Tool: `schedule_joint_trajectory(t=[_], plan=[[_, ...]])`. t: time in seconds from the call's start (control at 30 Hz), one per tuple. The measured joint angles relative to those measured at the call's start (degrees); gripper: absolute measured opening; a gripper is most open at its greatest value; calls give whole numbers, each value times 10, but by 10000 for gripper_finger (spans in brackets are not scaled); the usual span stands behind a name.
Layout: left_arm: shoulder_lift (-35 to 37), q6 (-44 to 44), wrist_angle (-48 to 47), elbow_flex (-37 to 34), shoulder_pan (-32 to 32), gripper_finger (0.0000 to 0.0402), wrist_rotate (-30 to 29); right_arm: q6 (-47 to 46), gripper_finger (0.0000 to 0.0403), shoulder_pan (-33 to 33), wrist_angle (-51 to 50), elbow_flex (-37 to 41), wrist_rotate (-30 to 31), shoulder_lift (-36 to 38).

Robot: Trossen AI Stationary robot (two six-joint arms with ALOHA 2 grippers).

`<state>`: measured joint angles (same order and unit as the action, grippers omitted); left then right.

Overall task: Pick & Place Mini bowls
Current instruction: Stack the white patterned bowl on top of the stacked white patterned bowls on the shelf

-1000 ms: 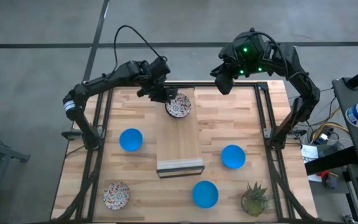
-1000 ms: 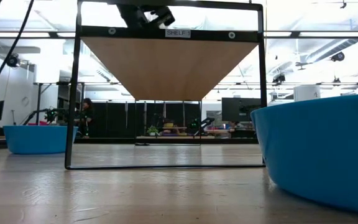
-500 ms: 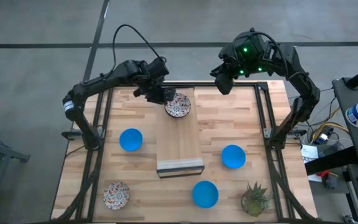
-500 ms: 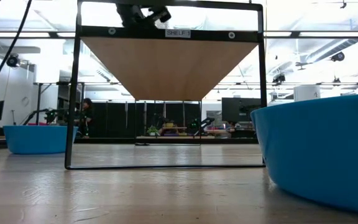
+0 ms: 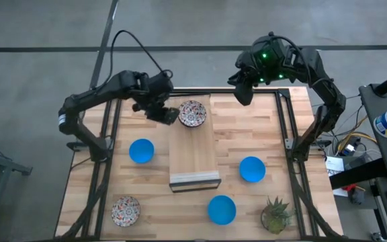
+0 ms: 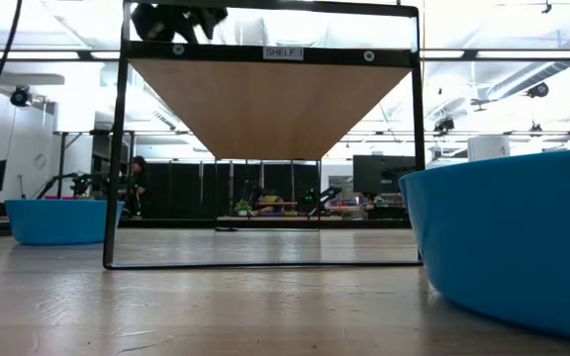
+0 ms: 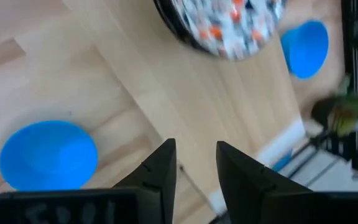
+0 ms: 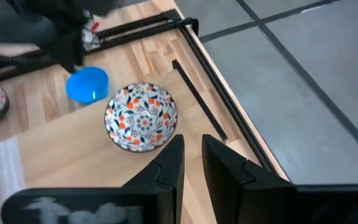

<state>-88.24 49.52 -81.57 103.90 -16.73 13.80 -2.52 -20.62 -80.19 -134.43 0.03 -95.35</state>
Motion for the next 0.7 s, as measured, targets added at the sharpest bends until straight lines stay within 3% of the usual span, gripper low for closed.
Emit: schedule_joint_trajectory(t=[0.43,0.7], plan=[[45,-56,-86,-1,164,106,-15,26,52,20,-68,2,0,0],[66,-52,-84,-59,305,106,-27,-100,52,31,-98,10,18,-6]])
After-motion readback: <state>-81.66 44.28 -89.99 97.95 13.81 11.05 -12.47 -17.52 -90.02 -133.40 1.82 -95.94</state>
